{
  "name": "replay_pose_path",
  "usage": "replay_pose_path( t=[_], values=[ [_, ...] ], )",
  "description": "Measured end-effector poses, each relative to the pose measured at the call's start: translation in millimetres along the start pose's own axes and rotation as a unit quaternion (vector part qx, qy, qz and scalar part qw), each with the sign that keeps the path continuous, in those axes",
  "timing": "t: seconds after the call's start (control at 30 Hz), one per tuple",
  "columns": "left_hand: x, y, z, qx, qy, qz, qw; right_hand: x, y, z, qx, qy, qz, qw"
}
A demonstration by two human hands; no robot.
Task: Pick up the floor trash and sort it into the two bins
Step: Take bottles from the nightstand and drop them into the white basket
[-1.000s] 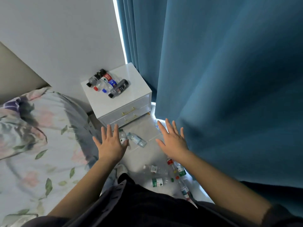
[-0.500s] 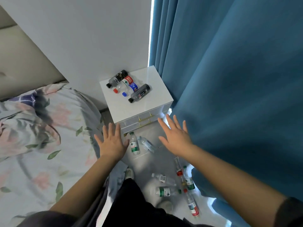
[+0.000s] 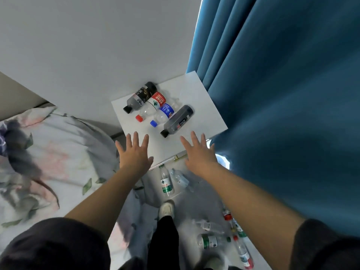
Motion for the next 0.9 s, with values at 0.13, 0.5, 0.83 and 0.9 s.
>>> replay_pose_path(
  t=[0.13, 0.5, 0.83, 0.9],
  values=[
    [-1, -2, 77, -0.027, -0.04, 0.005, 0.999, 9, 4, 79, -0.009, 0.001, -0.044, 0.999],
    [-27, 3, 172, -0.14, -0.118, 0.013, 0.983, -7, 26, 179, -0.13, 0.003, -0.177, 0.976],
    [-84, 11, 214, -0.136, -0.102, -0.043, 0.985, -70, -13, 171, -0.107, -0.031, -0.146, 0.983],
    [-88, 9, 208, -0.125, -0.099, -0.053, 0.986, -83, -17, 159, -0.123, -0.039, -0.104, 0.986]
  ],
)
Point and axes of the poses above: each hand's wrist, its own z-axis towards the middle knuckle, its own y-axis out of the back of the hand, x = y × z, the point moved 8 cm from there along z, towards the middle knuckle, and after that the axes turned 8 degrees about x, right-handed, at the moved point
